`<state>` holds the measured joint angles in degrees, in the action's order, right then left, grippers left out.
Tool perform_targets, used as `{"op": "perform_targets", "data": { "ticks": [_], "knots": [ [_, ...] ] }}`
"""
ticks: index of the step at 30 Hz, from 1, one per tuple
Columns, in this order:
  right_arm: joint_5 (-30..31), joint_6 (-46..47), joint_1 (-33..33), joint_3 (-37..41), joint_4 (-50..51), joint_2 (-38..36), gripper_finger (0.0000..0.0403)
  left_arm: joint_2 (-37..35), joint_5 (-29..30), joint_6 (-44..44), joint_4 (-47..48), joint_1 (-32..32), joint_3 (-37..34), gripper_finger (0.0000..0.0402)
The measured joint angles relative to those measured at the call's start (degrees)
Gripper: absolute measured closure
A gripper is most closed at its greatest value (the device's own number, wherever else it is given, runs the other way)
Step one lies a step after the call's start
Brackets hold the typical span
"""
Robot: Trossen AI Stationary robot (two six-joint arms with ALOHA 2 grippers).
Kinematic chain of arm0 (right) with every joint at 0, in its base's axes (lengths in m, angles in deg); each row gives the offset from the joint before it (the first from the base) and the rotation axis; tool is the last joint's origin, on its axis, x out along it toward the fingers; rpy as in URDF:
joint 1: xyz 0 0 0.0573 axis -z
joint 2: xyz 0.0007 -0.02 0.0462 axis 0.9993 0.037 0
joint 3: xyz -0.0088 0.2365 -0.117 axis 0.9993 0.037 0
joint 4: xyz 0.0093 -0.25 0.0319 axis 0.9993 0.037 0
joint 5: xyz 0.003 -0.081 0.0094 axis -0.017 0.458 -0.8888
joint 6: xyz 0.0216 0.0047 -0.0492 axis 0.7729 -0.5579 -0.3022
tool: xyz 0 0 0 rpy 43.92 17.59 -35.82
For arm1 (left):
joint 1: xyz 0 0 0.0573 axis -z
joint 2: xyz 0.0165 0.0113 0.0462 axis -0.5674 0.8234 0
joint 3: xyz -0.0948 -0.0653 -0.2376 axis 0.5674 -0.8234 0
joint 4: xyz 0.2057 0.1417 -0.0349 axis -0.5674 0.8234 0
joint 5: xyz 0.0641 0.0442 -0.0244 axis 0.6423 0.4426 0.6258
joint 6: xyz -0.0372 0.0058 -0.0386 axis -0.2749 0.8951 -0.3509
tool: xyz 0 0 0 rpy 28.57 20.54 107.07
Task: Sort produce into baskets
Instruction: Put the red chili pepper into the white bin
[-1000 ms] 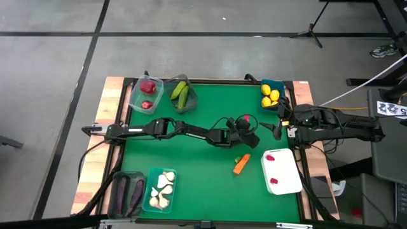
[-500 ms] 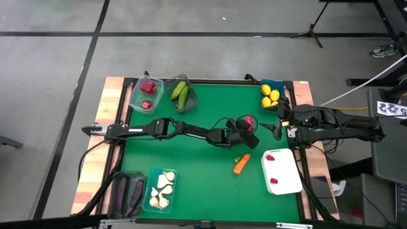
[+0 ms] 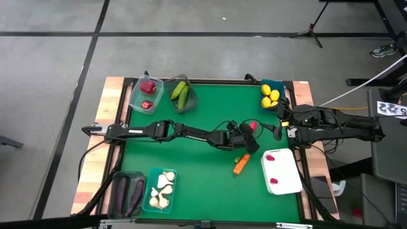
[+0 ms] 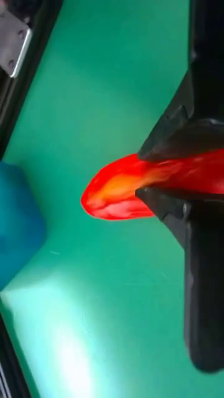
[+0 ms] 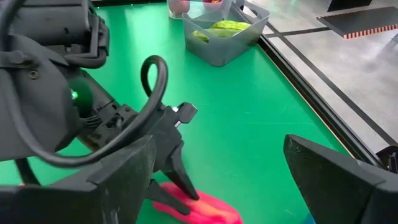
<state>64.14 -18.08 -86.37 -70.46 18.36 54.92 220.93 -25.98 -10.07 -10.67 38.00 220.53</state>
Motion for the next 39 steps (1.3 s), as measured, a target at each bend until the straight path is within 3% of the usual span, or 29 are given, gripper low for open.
{"op": "perform_targets", "data": {
  "ticks": [12, 23, 27, 32, 39],
  "knots": [
    [0.0, 0.0, 0.0, 0.0, 0.0, 0.0, 0.0052, -4.4, -0.3, 3.3, 9.8, 0.3, -0.2, 0.0399],
    [0.0, 0.0, 0.0, 0.0, 0.1, 0.0, 0.0052, -7.5, 0.2, 7.0, 22.0, 0.3, -0.1, 0.0398],
    [0.0, -0.3, 0.0, 0.0, 0.1, 0.0, 0.0052, -7.5, 0.2, 6.0, 21.9, 0.5, -0.1, 0.0396],
    [0.2, -0.4, 0.0, 0.0, 0.1, 0.0, 0.0052, -7.5, -1.6, 16.5, 17.7, 1.5, 0.0, 0.0369],
    [0.4, -0.4, 0.0, 0.0, 0.1, 0.0, 0.0052, -7.6, -2.4, 25.8, 12.9, 2.3, 0.3, 0.0275]
  ]
}}
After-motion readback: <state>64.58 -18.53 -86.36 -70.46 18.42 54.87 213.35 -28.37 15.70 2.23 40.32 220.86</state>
